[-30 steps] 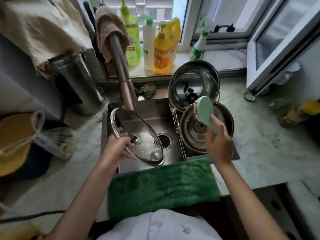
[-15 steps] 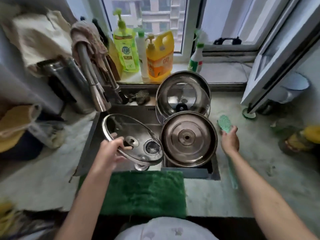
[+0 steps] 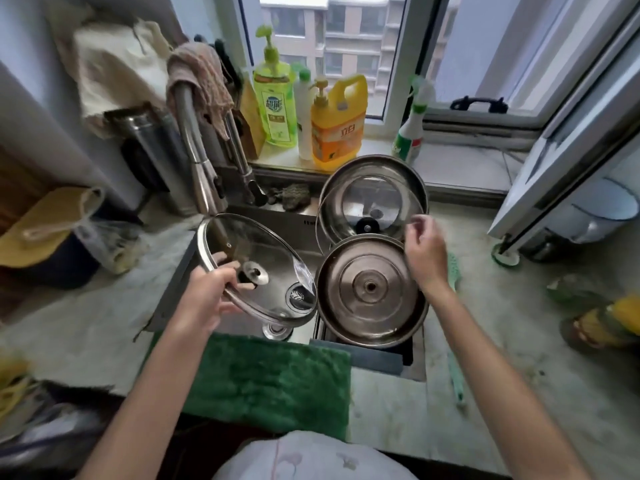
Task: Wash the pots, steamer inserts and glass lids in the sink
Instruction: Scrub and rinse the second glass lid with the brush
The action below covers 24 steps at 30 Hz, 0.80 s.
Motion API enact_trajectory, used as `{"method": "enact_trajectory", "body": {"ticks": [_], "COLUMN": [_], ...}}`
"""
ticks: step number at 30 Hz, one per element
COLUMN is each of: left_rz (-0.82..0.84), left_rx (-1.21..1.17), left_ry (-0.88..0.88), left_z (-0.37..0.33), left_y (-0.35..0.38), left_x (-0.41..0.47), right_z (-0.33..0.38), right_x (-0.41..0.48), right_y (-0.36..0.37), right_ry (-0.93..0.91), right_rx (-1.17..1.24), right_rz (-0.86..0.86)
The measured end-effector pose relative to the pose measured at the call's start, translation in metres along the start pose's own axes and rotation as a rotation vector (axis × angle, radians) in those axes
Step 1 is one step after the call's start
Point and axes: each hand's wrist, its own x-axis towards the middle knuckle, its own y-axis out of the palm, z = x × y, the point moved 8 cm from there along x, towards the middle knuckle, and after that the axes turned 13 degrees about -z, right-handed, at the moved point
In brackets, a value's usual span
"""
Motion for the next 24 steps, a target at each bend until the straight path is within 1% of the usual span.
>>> {"method": "enact_trajectory", "body": {"ticks": [1,2,3,4,5,6,7,8,10,11,14,16,18,20,22,24], "left_rz": [0.003,0.006,0.017,0.020,0.017,0.013,0.011,0.017,0.035,0.040,0.045,0.120,0.194,0.248,0.286,0.303], "left_rx": [0.013,0.025,0.032,0.029,0.012,-0.015,-0.043,-0.053,-0.040,-0.024,0.071,0.125,0.091,0.012,-0.044,-0.022], "left_ry": [-0.003,-0.002,-0.003,-0.013,-0.026,-0.046,-0.066,-0.083,-0.092,-0.086,-0.054,-0.037,0.014,0.132,0.259,0.356], "left_z": [0.000,-0.002,-0.003,-0.004,-0.006,-0.007,-0.009,-0.010,-0.011,-0.012,-0.019,-0.023,-0.027,-0.035,-0.041,-0.040], "left_y": [0.000,-0.002,-0.002,0.000,0.000,0.000,-0.003,-0.003,-0.008,-0.008,-0.010,-0.001,0.008,0.012,0.014,0.014], "left_x": [0.000,0.000,0.001,0.002,0.003,0.004,0.005,0.006,0.009,0.010,0.017,0.020,0.022,0.018,0.012,0.009], "right_z": [0.031,0.065,0.092,0.113,0.128,0.135,0.139,0.142,0.145,0.144,0.148,0.148,0.142,0.132,0.120,0.109], "right_x": [-0.015,-0.041,-0.073,-0.109,-0.142,-0.168,-0.185,-0.192,-0.194,-0.191,-0.186,-0.176,-0.161,-0.146,-0.136,-0.130], "right_y": [0.021,0.043,0.061,0.072,0.081,0.088,0.097,0.102,0.106,0.108,0.110,0.113,0.117,0.118,0.116,0.112], "right_ry": [-0.016,-0.064,-0.160,-0.297,-0.450,-0.571,-0.647,-0.658,-0.600,-0.590,-0.548,-0.427,-0.251,-0.080,0.135,0.337], "right_rx": [0.108,0.165,0.155,0.116,0.062,0.013,-0.008,0.030,0.179,0.229,0.303,0.333,0.406,0.470,0.580,0.715], "right_rz": [0.216,0.484,0.742,0.947,1.058,1.067,0.997,0.881,0.663,0.591,0.522,0.508,0.513,0.502,0.494,0.469]}}
